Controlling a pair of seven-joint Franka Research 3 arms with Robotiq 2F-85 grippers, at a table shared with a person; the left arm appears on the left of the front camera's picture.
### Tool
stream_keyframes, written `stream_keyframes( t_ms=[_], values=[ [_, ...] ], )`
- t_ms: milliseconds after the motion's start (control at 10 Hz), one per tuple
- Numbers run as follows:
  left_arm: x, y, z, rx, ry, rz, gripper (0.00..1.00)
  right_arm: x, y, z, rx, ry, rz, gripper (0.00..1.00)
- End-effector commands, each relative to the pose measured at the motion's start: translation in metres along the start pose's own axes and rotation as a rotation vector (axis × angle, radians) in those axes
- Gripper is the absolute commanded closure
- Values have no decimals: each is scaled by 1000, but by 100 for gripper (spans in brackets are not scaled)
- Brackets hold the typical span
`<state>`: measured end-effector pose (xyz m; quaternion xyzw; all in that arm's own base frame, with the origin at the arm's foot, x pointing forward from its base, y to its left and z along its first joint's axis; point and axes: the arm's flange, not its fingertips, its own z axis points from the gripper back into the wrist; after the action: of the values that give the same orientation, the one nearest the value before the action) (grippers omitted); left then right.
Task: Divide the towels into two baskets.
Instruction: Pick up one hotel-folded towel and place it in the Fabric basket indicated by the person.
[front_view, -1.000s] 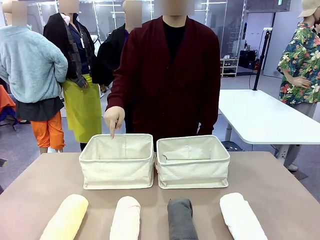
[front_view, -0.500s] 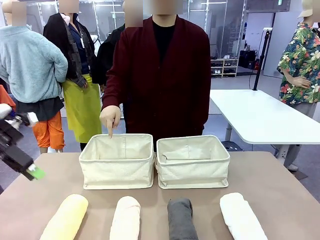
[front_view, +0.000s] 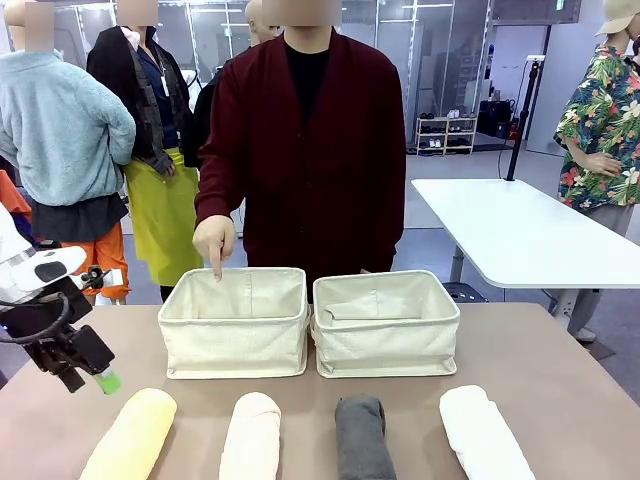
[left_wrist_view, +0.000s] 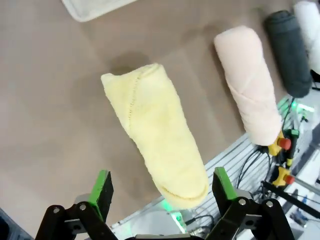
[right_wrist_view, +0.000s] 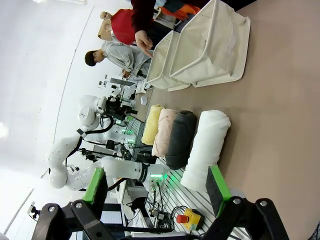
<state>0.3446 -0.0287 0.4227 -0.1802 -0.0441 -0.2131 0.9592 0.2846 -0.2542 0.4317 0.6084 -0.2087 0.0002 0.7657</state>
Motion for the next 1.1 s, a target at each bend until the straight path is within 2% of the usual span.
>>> stream_keyframes(
  t_ms=[0,100,600,900,1000],
  values=[
    [-34,-12,-38,83,15,51,0,-3,3,1,6,-4,13,0],
    [-37,-13,-52,116,24,92,0,-3,3,1,6,-4,13,0],
    [-53,-13,-91,80,30,157,0,-3,3,1,6,-4,13,0],
    [-64,-16,-120,82,81,139,0,-3,3,1,6,-4,13,0],
    [-66,-16,-127,96,63,140,0,-3,3,1,6,-4,13,0]
  ],
)
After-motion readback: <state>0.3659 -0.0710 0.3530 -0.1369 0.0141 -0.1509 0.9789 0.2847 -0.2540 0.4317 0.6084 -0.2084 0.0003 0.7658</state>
